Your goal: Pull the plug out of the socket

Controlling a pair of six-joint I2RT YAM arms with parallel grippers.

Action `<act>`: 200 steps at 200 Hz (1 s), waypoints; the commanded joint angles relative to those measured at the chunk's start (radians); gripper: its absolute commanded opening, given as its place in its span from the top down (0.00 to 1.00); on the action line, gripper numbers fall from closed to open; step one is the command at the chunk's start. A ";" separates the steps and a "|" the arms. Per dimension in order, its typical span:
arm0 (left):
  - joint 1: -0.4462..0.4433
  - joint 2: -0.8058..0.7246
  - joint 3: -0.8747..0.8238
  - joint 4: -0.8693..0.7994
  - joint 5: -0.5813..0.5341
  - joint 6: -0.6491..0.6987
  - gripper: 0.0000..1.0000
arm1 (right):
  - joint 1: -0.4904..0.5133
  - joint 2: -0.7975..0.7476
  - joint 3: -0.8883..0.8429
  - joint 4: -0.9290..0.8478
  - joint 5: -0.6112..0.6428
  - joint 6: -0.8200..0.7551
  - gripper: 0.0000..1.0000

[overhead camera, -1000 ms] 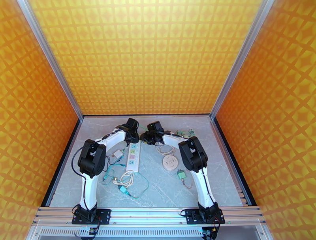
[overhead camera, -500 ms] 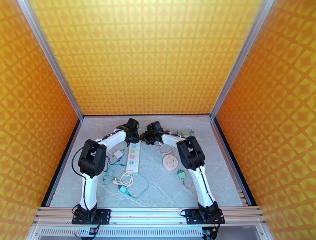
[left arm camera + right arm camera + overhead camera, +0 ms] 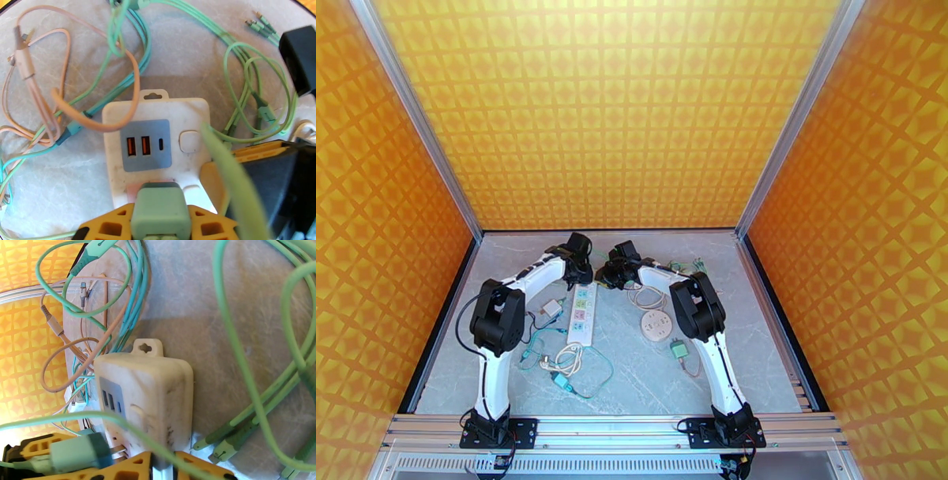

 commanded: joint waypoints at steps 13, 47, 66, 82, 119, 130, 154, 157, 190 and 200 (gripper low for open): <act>0.004 -0.070 0.029 -0.039 0.033 0.010 0.79 | -0.003 0.051 -0.035 -0.188 0.126 -0.022 0.81; 0.002 -0.100 0.013 -0.042 0.019 0.007 0.79 | -0.002 0.023 -0.062 -0.141 0.106 -0.031 0.81; -0.003 -0.113 0.022 -0.055 0.013 0.013 0.78 | -0.004 -0.011 -0.069 -0.107 0.094 -0.049 0.80; -0.015 -0.115 0.034 -0.073 -0.007 0.029 0.78 | -0.011 -0.056 -0.069 -0.066 0.074 -0.048 0.78; -0.057 -0.109 0.062 -0.116 -0.056 0.064 0.78 | -0.042 -0.187 -0.106 0.025 0.091 -0.012 0.73; -0.069 -0.109 0.067 -0.127 -0.072 0.069 0.78 | -0.053 -0.226 -0.129 0.038 0.108 -0.009 0.67; -0.100 -0.101 0.082 -0.156 -0.114 0.078 0.79 | -0.085 -0.315 -0.218 0.045 0.176 -0.016 0.61; -0.105 -0.101 0.082 -0.159 -0.119 0.081 0.79 | -0.090 -0.327 -0.231 0.043 0.189 -0.016 0.60; -0.176 -0.091 0.066 -0.178 -0.204 0.121 0.79 | -0.169 -0.454 -0.418 0.073 0.256 0.020 0.56; -0.200 -0.078 0.067 -0.190 -0.232 0.128 0.79 | -0.190 -0.496 -0.471 0.079 0.290 0.016 0.55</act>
